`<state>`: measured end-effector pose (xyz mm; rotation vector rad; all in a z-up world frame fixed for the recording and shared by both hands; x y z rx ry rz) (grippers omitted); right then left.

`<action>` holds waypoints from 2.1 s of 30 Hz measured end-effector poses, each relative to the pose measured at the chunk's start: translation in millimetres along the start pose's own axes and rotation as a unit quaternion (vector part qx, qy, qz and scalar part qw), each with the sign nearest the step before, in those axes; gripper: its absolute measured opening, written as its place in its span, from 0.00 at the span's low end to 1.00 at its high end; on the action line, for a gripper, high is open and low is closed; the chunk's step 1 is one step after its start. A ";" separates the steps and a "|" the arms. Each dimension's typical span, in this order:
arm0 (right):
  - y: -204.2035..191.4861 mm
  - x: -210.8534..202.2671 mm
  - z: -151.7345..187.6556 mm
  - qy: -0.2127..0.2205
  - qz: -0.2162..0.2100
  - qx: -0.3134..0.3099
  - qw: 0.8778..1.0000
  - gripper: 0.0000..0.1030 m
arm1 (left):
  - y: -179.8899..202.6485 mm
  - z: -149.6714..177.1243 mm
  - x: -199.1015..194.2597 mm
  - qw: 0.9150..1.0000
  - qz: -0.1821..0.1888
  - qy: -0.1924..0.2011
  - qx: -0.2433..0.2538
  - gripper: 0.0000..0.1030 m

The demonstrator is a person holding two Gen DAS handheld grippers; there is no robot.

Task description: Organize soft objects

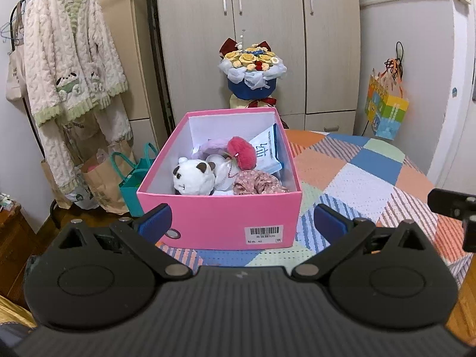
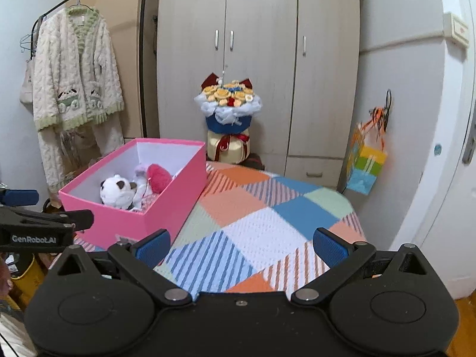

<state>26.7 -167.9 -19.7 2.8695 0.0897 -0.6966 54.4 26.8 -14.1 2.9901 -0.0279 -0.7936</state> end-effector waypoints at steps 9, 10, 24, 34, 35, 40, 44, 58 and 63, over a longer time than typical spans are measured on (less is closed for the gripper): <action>1.6 -7.2 12.1 -0.016 -0.009 0.025 1.000 1.00 | 1.3 5.8 -8.2 1.000 -0.004 0.007 -0.001 1.00; 1.9 -8.3 13.6 -0.016 -0.005 0.025 1.000 1.00 | 1.0 6.6 -9.1 1.000 -0.006 0.007 -0.001 1.00; 8.7 -21.9 19.6 -0.005 0.023 0.031 0.999 1.00 | 10.7 11.5 -21.0 1.000 -0.006 0.027 0.015 1.00; 11.7 -22.7 20.5 0.005 0.025 0.038 0.999 1.00 | 13.1 12.5 -19.8 0.999 -0.013 0.039 0.021 1.00; 12.0 -22.3 20.9 0.005 0.024 0.040 0.999 1.00 | 13.6 12.9 -19.4 0.999 -0.013 0.039 0.021 1.00; 13.5 -19.6 23.7 0.004 0.023 0.042 0.999 1.00 | 12.1 11.9 -18.1 0.999 -0.007 0.040 0.006 1.00; 15.9 -12.3 26.6 0.000 0.011 0.053 0.999 1.00 | 5.9 11.6 -18.2 0.999 -0.004 0.040 -0.011 1.00; 21.3 -4.9 30.6 -0.007 0.027 0.059 0.998 1.00 | 2.1 11.9 -8.5 0.999 -0.005 0.027 -0.024 1.00; 18.6 -5.0 31.3 -0.007 0.027 0.051 0.998 1.00 | 2.3 14.5 -7.5 0.999 -0.003 0.021 -0.024 1.00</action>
Point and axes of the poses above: each gripper's, at about its wrist camera, not at the fingertips, and x roughly the way its jaws point, y to its right, z to its underside, the point moved 2 cm from there along x, roughly the way its jaws point, and after that the axes turned 8 degrees about -x, right-handed, at the moved point
